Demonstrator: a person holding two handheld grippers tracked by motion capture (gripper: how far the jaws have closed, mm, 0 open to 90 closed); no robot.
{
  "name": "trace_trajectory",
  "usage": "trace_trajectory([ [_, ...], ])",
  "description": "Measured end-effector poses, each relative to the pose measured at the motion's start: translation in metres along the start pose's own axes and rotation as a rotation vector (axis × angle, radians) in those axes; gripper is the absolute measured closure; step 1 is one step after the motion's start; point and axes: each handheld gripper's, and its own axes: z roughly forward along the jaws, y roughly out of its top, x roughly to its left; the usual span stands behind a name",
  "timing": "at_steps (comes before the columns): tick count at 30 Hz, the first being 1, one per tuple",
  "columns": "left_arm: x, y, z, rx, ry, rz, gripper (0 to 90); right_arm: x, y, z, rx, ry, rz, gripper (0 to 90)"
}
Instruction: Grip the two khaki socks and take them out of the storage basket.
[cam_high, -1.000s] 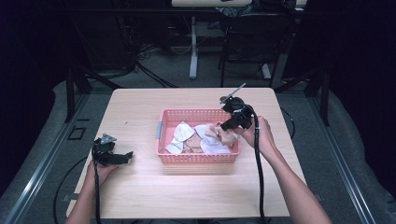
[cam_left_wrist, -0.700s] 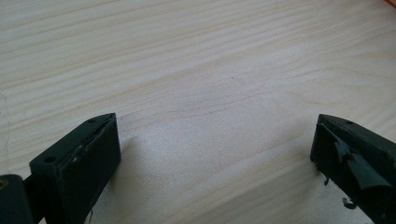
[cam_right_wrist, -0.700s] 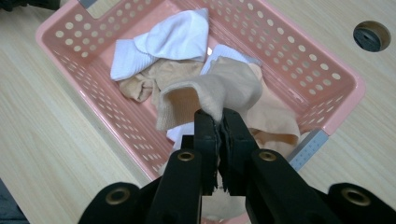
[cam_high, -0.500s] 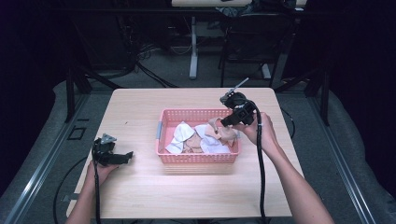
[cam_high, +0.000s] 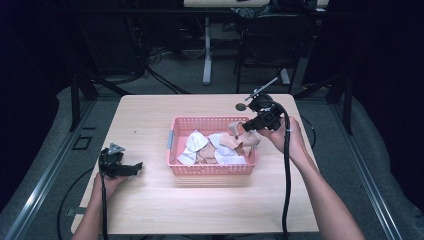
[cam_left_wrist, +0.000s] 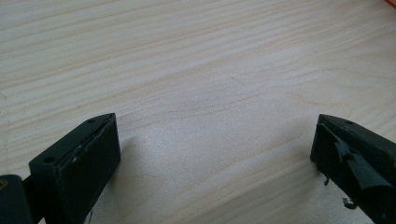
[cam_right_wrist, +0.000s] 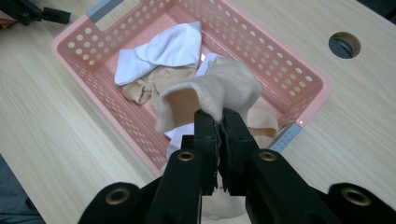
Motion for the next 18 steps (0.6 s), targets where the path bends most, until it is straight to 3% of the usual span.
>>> trace_trajectory([
  [4, 0.000, 0.000, 0.000, 0.001, 0.000, -0.002, 1.3, 0.000, -0.009, -0.007, -0.014, -0.011, -0.012, 86.1],
  [7, -0.001, 0.000, 0.001, 0.000, 0.009, 0.000, 0.4, -0.007, -0.015, -0.013, -0.036, -0.003, 0.020, 86.1],
  [18, -0.003, 0.000, 0.000, 0.003, -0.005, 0.004, 0.0, -0.016, -0.031, -0.013, -0.058, -0.017, 0.041, 86.2],
])
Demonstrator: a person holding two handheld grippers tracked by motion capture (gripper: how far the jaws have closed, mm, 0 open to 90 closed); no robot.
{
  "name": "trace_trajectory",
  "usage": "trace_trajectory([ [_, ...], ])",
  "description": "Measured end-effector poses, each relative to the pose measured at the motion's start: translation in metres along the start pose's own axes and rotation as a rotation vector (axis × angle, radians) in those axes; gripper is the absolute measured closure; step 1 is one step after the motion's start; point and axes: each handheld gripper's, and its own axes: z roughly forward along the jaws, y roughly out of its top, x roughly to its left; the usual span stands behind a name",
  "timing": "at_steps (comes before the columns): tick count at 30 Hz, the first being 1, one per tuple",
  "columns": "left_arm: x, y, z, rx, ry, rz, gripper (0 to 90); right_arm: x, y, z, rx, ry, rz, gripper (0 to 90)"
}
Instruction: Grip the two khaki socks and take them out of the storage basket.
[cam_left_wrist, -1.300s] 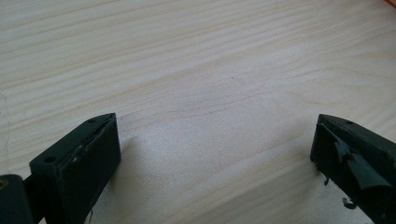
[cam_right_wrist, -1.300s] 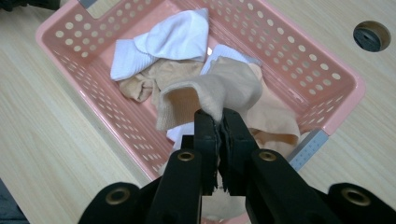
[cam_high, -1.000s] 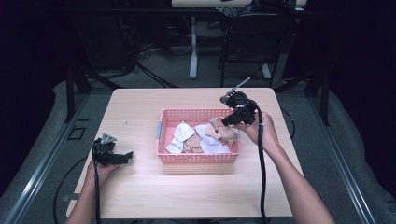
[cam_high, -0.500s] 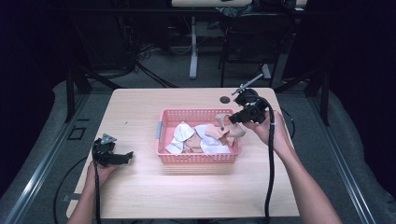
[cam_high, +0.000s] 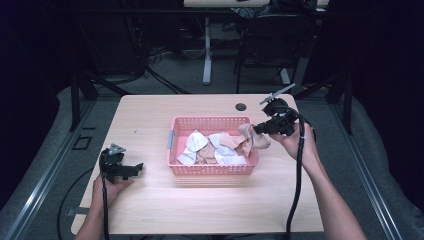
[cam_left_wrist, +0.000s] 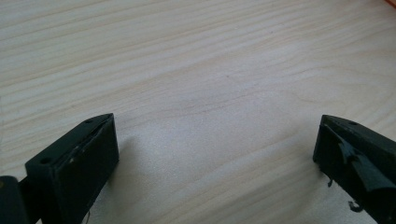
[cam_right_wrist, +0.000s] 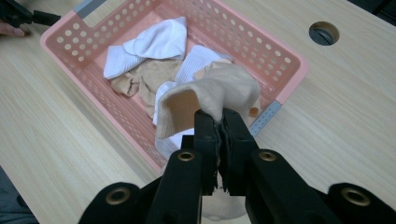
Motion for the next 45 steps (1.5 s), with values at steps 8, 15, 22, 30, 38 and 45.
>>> trace_trajectory([
  [8, 0.000, 0.000, 0.000, 0.001, 0.000, 0.001, 0.0, -0.018, -0.008, -0.020, -0.028, -0.032, 0.029, 86.2],
  [15, 0.000, 0.000, 0.000, 0.001, -0.014, 0.017, 0.0, -0.033, -0.018, -0.034, -0.033, -0.069, 0.058, 86.2],
  [22, 0.001, 0.000, 0.000, 0.001, -0.016, 0.019, 0.0, -0.055, -0.032, -0.027, 0.013, -0.109, 0.098, 86.2],
  [30, 0.001, 0.000, 0.000, 0.001, -0.015, 0.019, 0.0, -0.083, -0.054, -0.002, 0.078, -0.110, 0.176, 86.2],
  [38, 0.001, 0.000, 0.000, 0.001, -0.015, 0.018, 0.0, -0.097, -0.070, 0.034, 0.197, -0.126, 0.204, 86.1],
  [45, 0.001, 0.000, 0.000, 0.001, -0.017, 0.018, 0.0, -0.100, -0.078, 0.064, 0.284, -0.101, 0.198, 85.3],
])
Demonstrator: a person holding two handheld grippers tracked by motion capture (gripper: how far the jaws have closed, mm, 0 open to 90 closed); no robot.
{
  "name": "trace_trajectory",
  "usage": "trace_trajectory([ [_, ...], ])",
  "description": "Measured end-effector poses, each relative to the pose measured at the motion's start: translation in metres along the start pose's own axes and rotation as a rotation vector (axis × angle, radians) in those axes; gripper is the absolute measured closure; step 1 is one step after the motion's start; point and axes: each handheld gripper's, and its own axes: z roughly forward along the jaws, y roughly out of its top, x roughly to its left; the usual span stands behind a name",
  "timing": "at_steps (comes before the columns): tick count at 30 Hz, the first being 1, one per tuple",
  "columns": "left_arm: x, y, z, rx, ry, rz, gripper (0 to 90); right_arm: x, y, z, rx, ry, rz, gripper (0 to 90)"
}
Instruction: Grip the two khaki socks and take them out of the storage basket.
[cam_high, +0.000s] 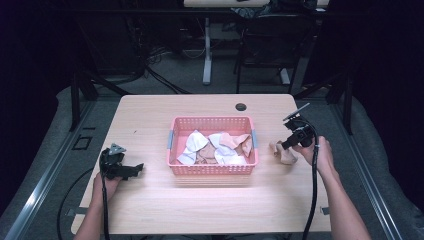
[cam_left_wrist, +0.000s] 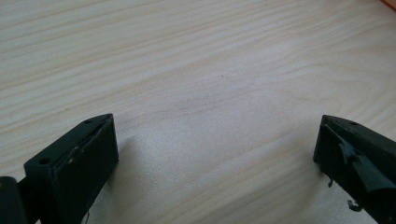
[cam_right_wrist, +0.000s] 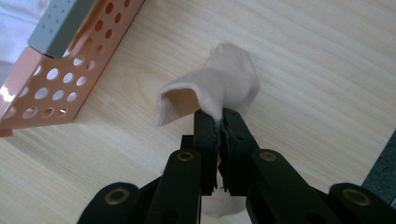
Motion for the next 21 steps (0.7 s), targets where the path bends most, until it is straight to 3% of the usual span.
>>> trace_trajectory([
  [6, 0.000, 0.000, 0.000, 0.000, 0.001, 0.000, 0.0, 0.003, 0.000, 0.003, 0.014, 0.008, 0.000, 76.1],
  [11, 0.000, 0.000, 0.000, 0.001, 0.002, 0.000, 0.0, 0.000, -0.002, 0.003, 0.019, 0.033, 0.023, 39.0],
  [13, 0.000, 0.000, 0.000, 0.001, 0.001, 0.000, 0.0, -0.002, -0.002, 0.000, 0.021, 0.047, 0.015, 30.1],
  [14, 0.000, 0.000, 0.000, 0.000, 0.002, 0.000, 0.0, -0.002, -0.001, -0.004, -0.005, 0.060, 0.023, 22.2],
  [17, 0.000, 0.000, 0.000, 0.000, 0.002, 0.000, 0.0, -0.001, -0.001, -0.009, -0.044, 0.088, 0.011, 14.3],
  [21, -0.001, 0.000, 0.000, 0.000, 0.003, -0.001, 0.0, 0.003, 0.000, -0.019, -0.066, 0.090, -0.018, 11.1],
])
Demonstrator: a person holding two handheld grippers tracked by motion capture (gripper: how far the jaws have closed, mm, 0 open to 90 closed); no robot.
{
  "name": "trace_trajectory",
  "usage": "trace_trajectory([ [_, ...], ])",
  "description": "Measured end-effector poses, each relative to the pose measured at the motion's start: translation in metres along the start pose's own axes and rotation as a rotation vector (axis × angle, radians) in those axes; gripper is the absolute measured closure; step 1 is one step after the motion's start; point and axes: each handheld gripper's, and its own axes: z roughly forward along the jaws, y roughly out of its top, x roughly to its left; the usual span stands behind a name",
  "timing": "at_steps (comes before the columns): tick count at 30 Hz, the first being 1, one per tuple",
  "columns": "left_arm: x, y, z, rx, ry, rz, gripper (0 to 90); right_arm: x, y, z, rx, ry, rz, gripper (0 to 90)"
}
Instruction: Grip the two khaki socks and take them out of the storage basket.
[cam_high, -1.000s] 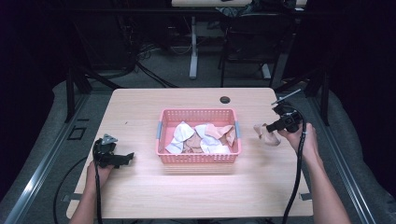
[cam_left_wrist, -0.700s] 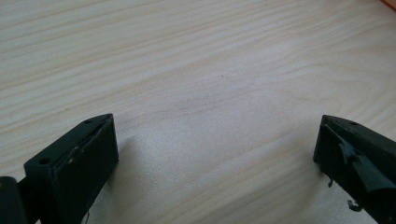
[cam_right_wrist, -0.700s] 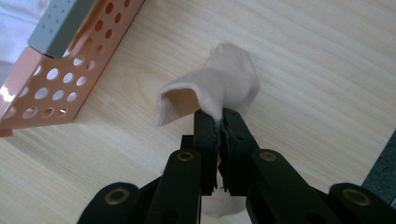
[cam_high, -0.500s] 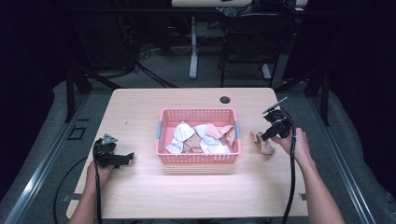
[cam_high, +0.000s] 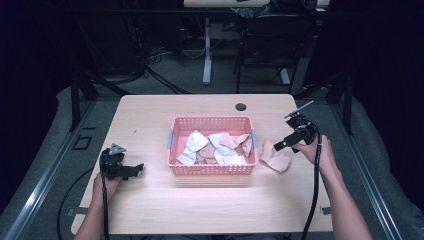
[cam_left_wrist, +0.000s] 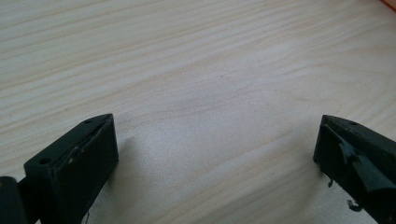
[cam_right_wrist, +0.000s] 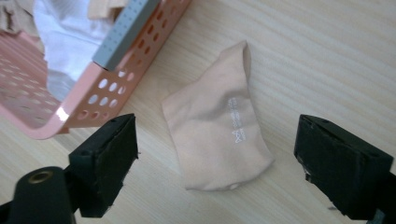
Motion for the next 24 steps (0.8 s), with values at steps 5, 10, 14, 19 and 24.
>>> trace_trajectory([
  [5, 0.000, 0.000, 0.000, 0.001, -0.001, 0.003, 0.0, 0.007, 0.002, -0.014, -0.038, -0.011, -0.009, 6.7],
  [10, 0.000, 0.000, 0.000, 0.001, 0.001, 0.002, 0.0, 0.019, 0.006, -0.024, -0.084, 0.008, -0.031, 0.7],
  [14, 0.000, 0.000, 0.000, 0.001, 0.000, 0.002, 0.0, 0.028, 0.010, -0.028, -0.097, 0.006, -0.051, 0.5],
  [19, 0.000, 0.000, 0.000, 0.002, 0.001, 0.001, 0.0, 0.047, 0.019, -0.039, -0.127, -0.004, -0.105, 0.7],
  [24, -0.001, 0.000, 0.000, 0.001, 0.003, -0.001, 0.0, 0.061, 0.026, -0.047, -0.152, 0.045, -0.142, 0.9],
])
